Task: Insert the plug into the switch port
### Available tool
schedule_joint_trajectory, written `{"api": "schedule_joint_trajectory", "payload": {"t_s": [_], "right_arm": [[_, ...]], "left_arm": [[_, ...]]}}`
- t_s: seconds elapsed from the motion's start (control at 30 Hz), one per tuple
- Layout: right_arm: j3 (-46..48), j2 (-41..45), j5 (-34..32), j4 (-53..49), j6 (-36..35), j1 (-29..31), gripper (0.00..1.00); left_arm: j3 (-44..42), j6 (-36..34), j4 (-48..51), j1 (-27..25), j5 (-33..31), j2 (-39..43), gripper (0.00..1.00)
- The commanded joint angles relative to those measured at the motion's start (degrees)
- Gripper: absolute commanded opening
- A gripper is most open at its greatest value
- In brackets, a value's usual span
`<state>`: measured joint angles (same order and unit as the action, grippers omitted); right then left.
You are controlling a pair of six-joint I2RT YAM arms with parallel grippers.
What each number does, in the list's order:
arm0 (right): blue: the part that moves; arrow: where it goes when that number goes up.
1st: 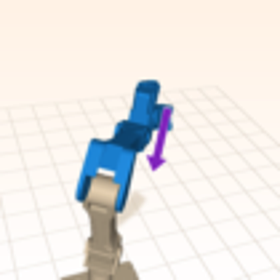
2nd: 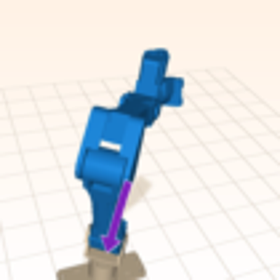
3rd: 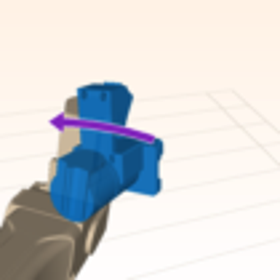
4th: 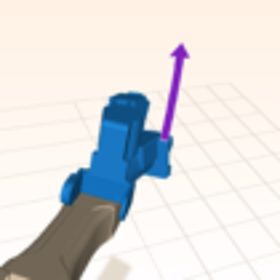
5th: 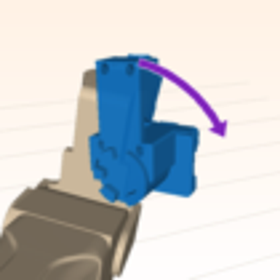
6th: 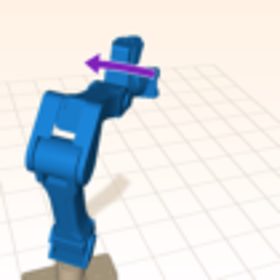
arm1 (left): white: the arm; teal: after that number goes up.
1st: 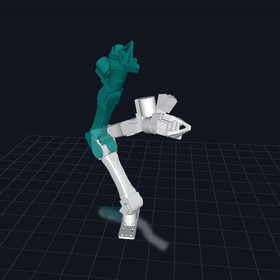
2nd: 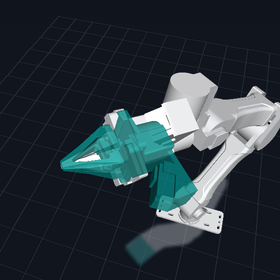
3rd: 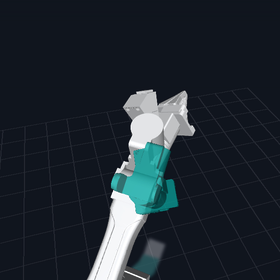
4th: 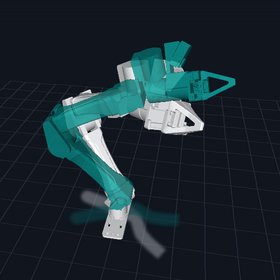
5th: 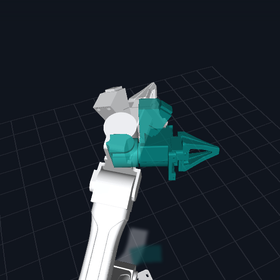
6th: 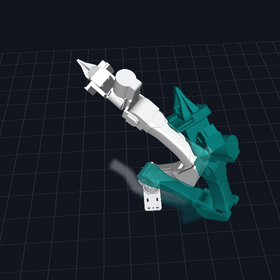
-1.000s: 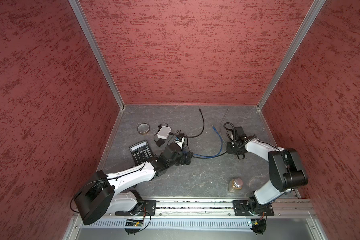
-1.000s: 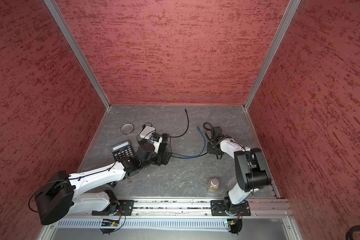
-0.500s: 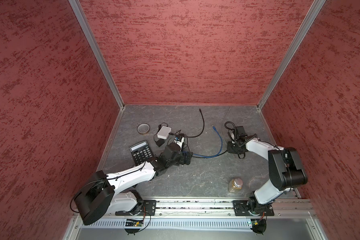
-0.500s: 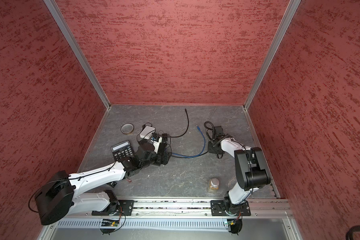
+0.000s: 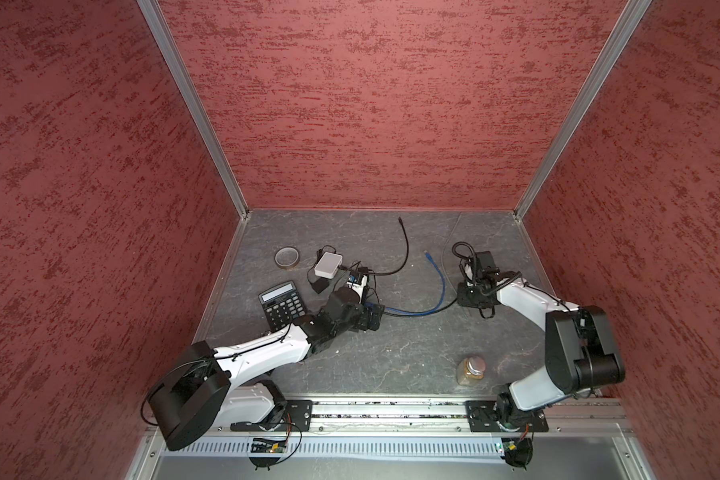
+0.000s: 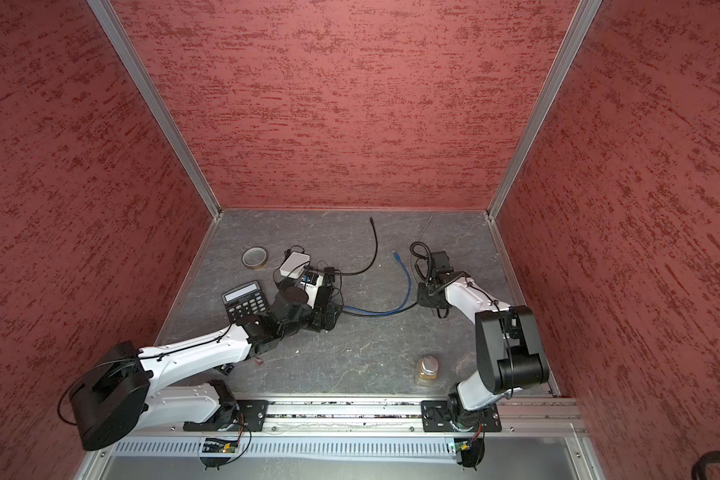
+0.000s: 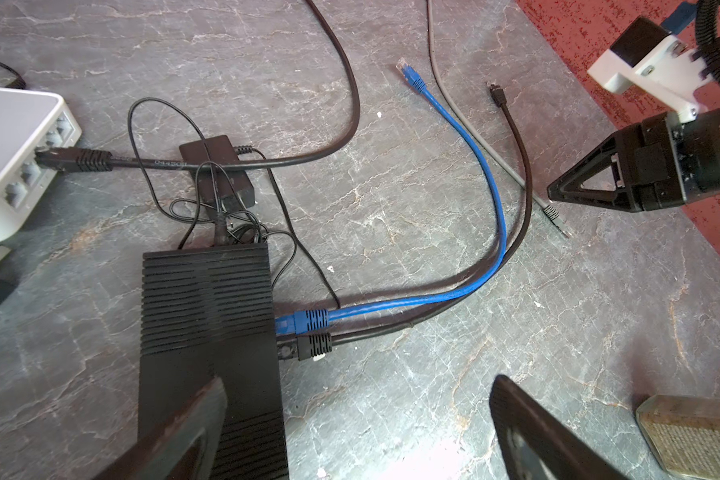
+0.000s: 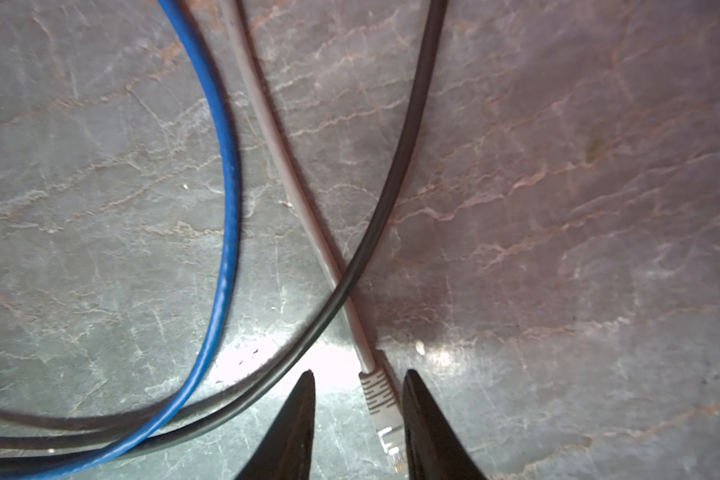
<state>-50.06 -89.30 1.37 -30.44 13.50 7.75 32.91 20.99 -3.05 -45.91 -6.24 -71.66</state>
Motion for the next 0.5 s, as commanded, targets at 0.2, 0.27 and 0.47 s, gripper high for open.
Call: {"api": "schedule_joint_trajectory", "payload": {"t_s": [0.2, 0.27, 0.47], "right_arm": [[0.1, -5.2, 0.1, -0.2, 1.3, -0.3, 0.34], [-0.1, -6.2, 0.2, 0.2, 1.4, -0.3, 0.33], [0.1, -8.3, 0.0, 1.1, 2.0, -0.3, 0.26]], "left_arm": [[-1.8, 0.4, -2.5, 0.3, -0.8, 2.5, 1.0], [-2.3, 0.6, -2.8, 0.4, -0.9, 3.4, 1.0], [-3.0, 0.8, -2.6, 0.8, -1.1, 4.6, 1.0]]}}
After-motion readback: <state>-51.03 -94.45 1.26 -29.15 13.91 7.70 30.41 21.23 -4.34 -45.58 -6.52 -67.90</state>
